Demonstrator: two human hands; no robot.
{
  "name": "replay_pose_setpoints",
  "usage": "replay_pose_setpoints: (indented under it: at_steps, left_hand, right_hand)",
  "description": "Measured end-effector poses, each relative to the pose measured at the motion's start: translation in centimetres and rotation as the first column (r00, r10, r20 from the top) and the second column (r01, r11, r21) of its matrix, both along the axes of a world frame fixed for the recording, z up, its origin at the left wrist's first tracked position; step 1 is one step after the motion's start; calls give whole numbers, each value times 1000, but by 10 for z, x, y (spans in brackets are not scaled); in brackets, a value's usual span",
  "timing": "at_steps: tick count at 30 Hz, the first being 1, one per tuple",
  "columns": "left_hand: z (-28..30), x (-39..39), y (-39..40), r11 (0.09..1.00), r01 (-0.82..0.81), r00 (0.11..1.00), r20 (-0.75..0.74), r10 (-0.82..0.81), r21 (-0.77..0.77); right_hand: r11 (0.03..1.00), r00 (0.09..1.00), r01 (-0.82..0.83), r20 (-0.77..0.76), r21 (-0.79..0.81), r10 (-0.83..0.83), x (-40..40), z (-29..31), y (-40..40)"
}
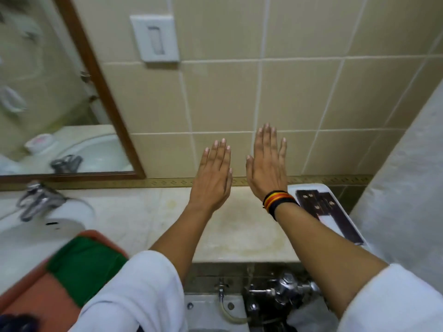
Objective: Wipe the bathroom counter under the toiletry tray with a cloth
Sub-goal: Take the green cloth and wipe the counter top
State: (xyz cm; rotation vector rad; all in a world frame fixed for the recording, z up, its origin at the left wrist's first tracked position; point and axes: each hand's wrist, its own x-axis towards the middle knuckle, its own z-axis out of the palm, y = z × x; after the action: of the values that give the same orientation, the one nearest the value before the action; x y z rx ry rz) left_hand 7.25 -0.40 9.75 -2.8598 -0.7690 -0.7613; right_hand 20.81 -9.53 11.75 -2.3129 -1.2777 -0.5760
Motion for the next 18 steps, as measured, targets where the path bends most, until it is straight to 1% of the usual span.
replay_pose_setpoints:
  at_steps: [2, 5, 8, 10, 14, 16, 18]
  left_hand:
    - [28, -38, 18, 996, -85, 996, 14, 84, 37]
    - [57, -97, 42, 979, -203, 979, 33, 202, 30]
    - [62, -171, 62, 942, -335, 941, 54, 334, 7]
    - [49, -220, 70, 917, -398, 915, 59, 400, -40]
    - [6, -309, 78, 844, -516, 852, 20, 524, -145]
    - [-17, -333, 81, 790, -571, 812, -14, 584, -223]
    - [-42, -350, 81, 709, -633, 760, -73, 646, -310]
  right_hand:
    - [998, 998, -52, 25, 27, 51, -30, 27, 22]
    - [990, 989, -135, 67, 46, 132, -80, 52, 55]
    - [972, 970, -233, 80, 30, 230, -149, 56, 85]
    - [958, 956, -287, 70, 10, 286, -196, 46, 100]
    - [915, 917, -397, -8, -65, 398, -283, 2, 121]
    - [900, 906, -424, -33, -106, 423, -312, -25, 123]
    - [868, 886, -464, -79, -178, 457, -341, -53, 121]
